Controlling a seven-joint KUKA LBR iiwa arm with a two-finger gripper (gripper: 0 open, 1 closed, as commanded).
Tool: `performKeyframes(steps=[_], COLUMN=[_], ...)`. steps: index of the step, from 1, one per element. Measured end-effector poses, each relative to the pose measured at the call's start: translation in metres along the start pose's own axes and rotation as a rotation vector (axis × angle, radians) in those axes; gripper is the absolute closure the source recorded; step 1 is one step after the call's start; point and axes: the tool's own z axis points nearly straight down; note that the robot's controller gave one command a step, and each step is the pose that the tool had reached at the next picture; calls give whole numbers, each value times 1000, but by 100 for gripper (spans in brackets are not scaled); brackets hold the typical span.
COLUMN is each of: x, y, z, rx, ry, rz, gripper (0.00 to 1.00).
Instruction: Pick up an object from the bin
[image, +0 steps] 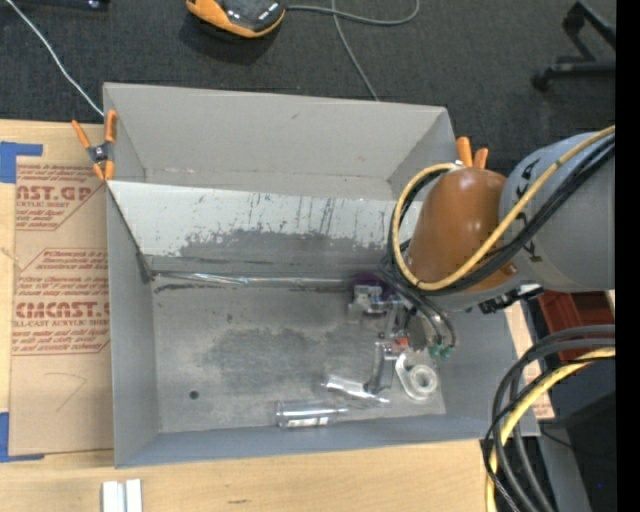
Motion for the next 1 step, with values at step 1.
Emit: performKeyframes(steps=[1], x=[-2], y=[0], z=[-5], rx=[0], ry=[-8], rz=[0], gripper=[0])
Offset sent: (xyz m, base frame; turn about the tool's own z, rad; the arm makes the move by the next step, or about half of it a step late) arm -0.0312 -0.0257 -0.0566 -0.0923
